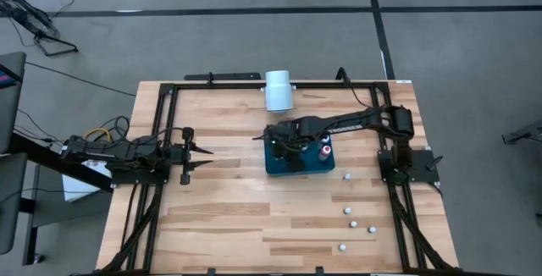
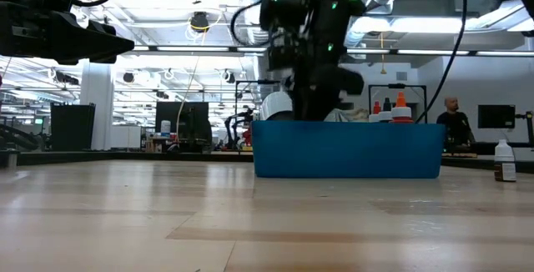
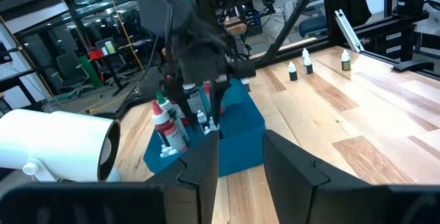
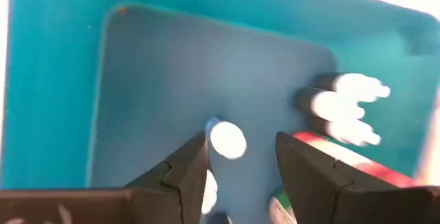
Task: Pick & Place food coloring
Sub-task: Put the small brown food coloring bottle into the blue bin
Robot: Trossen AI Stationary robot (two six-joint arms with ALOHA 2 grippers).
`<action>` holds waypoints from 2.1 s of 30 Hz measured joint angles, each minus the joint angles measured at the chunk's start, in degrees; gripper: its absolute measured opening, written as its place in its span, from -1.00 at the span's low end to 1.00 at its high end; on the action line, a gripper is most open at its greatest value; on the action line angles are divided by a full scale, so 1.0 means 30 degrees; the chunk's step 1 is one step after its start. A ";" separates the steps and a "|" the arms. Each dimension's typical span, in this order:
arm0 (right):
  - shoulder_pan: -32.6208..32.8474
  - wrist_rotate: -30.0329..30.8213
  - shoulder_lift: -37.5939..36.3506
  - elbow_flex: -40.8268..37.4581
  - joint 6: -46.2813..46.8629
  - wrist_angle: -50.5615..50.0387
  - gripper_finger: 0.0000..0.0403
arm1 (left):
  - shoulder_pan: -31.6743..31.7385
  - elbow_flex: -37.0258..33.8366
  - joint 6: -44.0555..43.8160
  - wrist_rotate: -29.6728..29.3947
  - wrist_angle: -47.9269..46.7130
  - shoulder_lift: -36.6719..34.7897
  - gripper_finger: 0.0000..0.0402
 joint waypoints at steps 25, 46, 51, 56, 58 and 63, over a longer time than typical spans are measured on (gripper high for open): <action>0.4345 0.0853 -0.5682 0.0015 1.6360 -1.1389 -0.08 | 0.0000 -0.0007 0.0000 0.0000 -0.0003 -0.0007 -0.48; 0.6462 -0.1569 -1.0894 -0.9192 2.6634 -0.7932 0.01 | 0.0004 -0.0005 0.0000 0.0000 -0.0005 -0.0006 -0.48; 0.6458 -0.1559 -1.1155 -1.0577 2.6637 -0.6712 0.01 | 0.0005 -0.0004 0.0000 0.0000 -0.0005 -0.0004 -0.48; 0.6458 -0.1524 -1.0991 -1.1830 2.6488 -0.5219 0.01 | 0.0003 -0.0005 0.0000 0.0000 -0.0003 -0.0007 -0.48; 0.6458 -0.1312 -1.0977 -1.2292 2.6490 -0.4707 0.01 | 0.0003 -0.0006 0.0000 0.0000 -0.0003 0.0000 -0.48; 0.6444 -0.1016 -1.0980 -1.3265 2.6477 -0.3486 0.02 | 0.0005 -0.0007 0.0000 0.0000 -0.0005 -0.0007 -0.48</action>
